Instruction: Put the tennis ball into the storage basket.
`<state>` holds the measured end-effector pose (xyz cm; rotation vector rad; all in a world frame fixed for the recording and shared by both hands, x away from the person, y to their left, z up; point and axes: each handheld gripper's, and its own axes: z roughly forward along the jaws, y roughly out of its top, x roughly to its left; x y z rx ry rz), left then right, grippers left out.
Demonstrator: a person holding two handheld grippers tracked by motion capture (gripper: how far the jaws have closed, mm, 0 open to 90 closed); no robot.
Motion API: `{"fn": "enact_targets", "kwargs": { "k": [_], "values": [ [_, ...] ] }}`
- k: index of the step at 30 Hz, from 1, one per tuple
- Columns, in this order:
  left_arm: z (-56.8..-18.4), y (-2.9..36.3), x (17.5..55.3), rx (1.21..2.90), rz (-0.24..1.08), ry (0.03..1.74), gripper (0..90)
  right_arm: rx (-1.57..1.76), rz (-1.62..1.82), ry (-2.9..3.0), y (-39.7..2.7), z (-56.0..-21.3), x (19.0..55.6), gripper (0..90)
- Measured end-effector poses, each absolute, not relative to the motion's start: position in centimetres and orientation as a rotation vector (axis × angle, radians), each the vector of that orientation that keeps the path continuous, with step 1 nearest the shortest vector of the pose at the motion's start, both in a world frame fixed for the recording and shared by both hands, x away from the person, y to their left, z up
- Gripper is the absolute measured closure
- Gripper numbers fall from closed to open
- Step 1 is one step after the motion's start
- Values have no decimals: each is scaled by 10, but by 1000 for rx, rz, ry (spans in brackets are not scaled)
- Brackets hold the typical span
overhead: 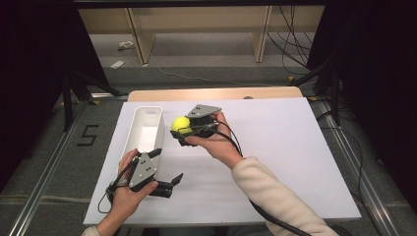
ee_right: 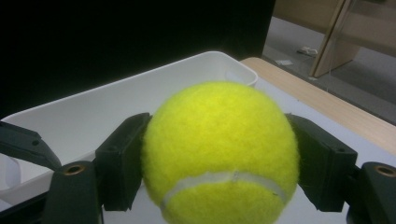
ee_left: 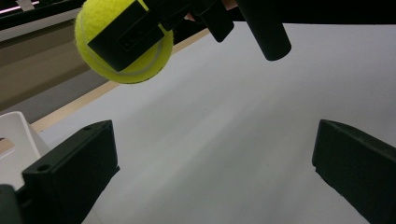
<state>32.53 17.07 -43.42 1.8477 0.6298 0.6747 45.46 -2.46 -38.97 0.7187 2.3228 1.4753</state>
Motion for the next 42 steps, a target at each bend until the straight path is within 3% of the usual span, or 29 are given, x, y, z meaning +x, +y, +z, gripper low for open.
{"fn": "enact_targets", "kwargs": {
  "k": [3, 4, 5, 7, 14, 19, 20, 42],
  "values": [
    [-434, 171, 325, 1848, 673, 632, 0, 721, 1477, 2322, -23, -389, 456, 270],
    [-427, 179, 333, 1903, 866, 508, 0, 723, 1479, 2320, -22, -389, 457, 271],
    [-425, 180, 336, 1921, 889, 466, 0, 721, 1479, 2319, -22, -389, 457, 270],
    [-423, 181, 339, 1954, 872, 388, 0, 723, 1480, 2316, -21, -388, 458, 271],
    [-422, 182, 340, 1963, 896, 364, 0, 716, 1479, 2318, -20, -384, 460, 271],
    [-423, 181, 339, 1959, 885, 377, 0, 723, 1482, 2315, -19, -383, 462, 270],
    [-435, 170, 325, 1853, 656, 632, 0, 723, 1482, 2316, -19, -383, 462, 271],
    [-435, 170, 324, 1850, 657, 631, 0, 724, 1486, 2317, -12, -379, 466, 271]
  ]
}}
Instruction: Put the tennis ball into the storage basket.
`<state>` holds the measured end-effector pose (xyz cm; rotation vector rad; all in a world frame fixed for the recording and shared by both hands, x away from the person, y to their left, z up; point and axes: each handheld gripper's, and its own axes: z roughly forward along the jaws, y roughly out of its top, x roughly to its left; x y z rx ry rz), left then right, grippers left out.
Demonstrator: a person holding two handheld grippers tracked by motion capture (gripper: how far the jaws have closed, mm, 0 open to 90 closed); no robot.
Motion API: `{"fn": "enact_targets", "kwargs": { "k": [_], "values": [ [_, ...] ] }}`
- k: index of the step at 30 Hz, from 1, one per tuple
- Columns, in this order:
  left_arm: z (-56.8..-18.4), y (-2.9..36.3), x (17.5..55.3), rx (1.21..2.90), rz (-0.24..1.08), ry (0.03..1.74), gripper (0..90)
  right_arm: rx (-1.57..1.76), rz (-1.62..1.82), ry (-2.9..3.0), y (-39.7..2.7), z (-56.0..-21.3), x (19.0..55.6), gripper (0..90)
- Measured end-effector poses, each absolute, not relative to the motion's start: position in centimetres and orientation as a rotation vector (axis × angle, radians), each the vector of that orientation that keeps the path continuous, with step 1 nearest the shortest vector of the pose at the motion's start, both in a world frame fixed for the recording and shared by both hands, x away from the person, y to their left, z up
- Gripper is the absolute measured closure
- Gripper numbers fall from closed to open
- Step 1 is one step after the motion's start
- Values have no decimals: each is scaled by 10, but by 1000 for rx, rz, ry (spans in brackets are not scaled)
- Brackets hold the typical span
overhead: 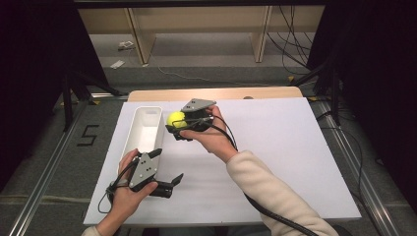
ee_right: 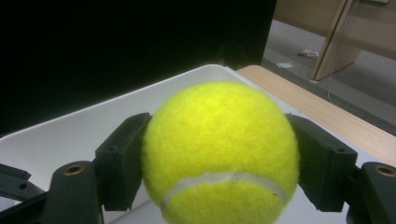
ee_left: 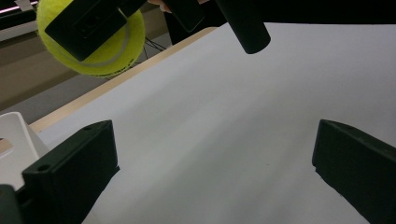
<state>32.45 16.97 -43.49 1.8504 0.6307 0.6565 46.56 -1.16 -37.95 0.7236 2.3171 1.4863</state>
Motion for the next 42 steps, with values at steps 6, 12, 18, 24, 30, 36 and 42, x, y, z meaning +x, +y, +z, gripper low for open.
{"fn": "enact_targets", "kwargs": {
  "k": [6, 12, 18, 24, 30, 36, 42],
  "values": [
    [-435, 170, 324, 1850, 657, 630, 0, 714, 1487, 2319, -8, -378, 466, 270],
    [-435, 170, 324, 1850, 657, 630, 0, 716, 1492, 2321, -5, -379, 467, 270],
    [-435, 170, 324, 1851, 656, 630, 0, 721, 1495, 2329, -3, -380, 469, 271],
    [-435, 170, 324, 1849, 654, 631, 0, 725, 1494, 2337, 0, -380, 470, 271],
    [-435, 170, 324, 1851, 654, 630, 0, 720, 1490, 2335, 0, -379, 471, 271],
    [-435, 170, 324, 1851, 653, 630, 0, 724, 1490, 2336, 2, -378, 473, 271],
    [-435, 170, 324, 1852, 652, 630, 0, 715, 1489, 2338, 7, -377, 474, 270]
  ]
}}
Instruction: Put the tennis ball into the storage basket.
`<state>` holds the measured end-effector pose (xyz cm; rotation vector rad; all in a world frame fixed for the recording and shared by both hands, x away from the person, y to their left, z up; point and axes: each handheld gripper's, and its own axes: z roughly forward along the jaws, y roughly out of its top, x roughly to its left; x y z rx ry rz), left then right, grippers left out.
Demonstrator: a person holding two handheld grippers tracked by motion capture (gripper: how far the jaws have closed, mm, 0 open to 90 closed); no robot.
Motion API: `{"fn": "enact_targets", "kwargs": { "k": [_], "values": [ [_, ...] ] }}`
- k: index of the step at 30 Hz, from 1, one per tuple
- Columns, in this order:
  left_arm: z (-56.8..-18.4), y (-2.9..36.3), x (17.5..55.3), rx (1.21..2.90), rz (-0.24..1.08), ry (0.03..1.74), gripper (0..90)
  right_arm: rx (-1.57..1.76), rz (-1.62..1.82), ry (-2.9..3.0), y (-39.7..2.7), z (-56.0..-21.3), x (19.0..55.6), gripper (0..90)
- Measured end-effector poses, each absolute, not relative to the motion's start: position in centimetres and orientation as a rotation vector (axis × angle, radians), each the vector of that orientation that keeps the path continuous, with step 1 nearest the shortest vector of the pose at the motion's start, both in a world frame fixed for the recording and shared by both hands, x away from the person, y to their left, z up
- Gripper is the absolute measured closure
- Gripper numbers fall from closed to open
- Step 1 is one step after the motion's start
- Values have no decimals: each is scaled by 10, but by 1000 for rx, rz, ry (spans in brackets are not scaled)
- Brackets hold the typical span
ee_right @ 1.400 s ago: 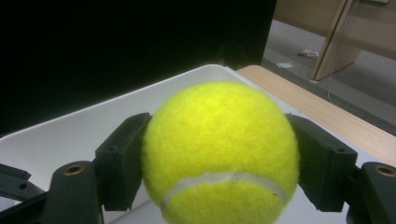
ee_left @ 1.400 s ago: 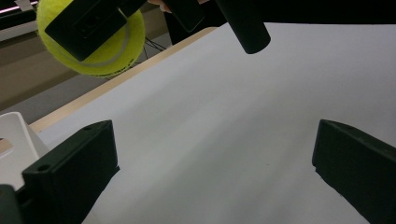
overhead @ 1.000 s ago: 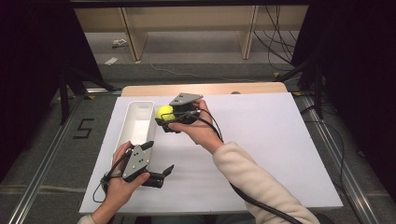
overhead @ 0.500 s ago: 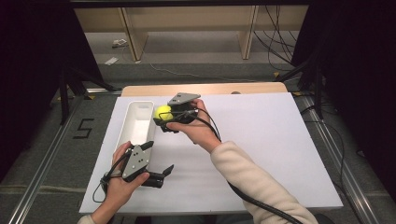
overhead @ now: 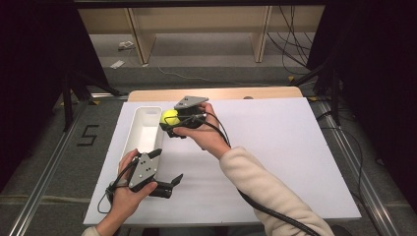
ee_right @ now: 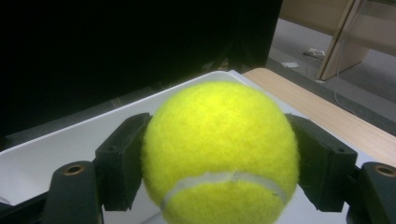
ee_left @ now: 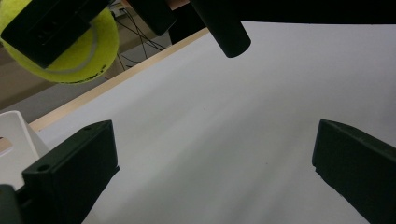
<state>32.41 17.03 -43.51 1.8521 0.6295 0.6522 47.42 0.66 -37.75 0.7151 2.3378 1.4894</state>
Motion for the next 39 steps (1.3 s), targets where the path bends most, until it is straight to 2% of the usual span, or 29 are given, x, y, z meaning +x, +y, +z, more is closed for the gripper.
{"fn": "enact_targets", "kwargs": {
  "k": [39],
  "values": [
    [-435, 170, 323, 1857, 656, 624, 0, 714, 1490, 2354, 29, -377, 479, 271]
  ]
}}
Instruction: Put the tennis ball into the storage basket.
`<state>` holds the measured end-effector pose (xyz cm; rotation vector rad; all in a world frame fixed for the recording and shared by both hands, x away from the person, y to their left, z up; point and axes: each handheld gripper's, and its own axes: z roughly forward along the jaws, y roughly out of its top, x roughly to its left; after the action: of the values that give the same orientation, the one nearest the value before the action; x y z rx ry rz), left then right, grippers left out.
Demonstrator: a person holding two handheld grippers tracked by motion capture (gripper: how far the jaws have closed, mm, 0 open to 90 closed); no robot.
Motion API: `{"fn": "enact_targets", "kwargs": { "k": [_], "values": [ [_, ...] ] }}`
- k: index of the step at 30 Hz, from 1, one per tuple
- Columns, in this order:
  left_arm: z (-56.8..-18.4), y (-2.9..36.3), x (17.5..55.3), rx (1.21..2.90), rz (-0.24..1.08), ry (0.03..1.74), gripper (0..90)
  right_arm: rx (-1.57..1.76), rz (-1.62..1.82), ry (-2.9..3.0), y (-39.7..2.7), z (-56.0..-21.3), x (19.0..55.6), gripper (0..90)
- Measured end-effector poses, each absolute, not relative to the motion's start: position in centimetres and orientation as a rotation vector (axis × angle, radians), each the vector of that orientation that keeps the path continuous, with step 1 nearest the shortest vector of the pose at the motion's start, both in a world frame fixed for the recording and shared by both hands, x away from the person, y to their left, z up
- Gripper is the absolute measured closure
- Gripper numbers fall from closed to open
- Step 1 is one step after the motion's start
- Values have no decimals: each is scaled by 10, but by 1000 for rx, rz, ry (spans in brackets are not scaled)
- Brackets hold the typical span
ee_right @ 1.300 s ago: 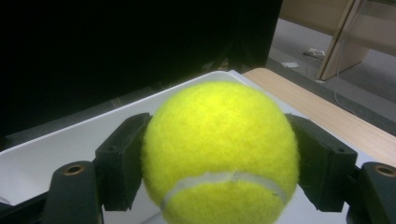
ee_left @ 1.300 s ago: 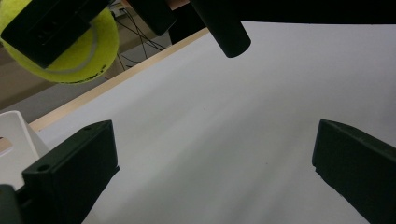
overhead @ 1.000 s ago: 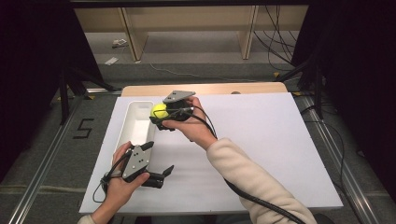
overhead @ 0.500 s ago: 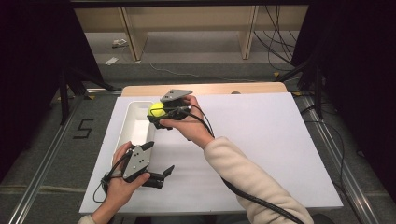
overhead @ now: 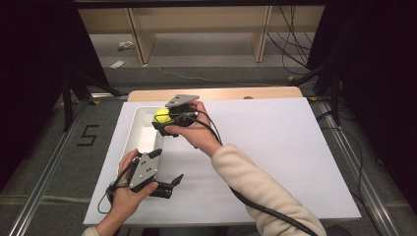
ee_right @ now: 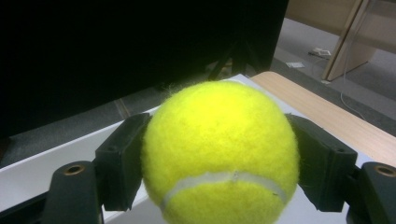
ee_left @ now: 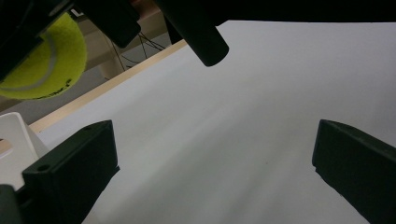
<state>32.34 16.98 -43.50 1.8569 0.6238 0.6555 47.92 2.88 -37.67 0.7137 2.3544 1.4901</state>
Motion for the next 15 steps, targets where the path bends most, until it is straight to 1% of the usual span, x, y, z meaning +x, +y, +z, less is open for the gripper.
{"fn": "enact_targets", "kwargs": {
  "k": [15],
  "values": [
    [-435, 169, 324, 1862, 655, 621, 0, 692, 1486, 2365, 39, -374, 480, 271]
  ]
}}
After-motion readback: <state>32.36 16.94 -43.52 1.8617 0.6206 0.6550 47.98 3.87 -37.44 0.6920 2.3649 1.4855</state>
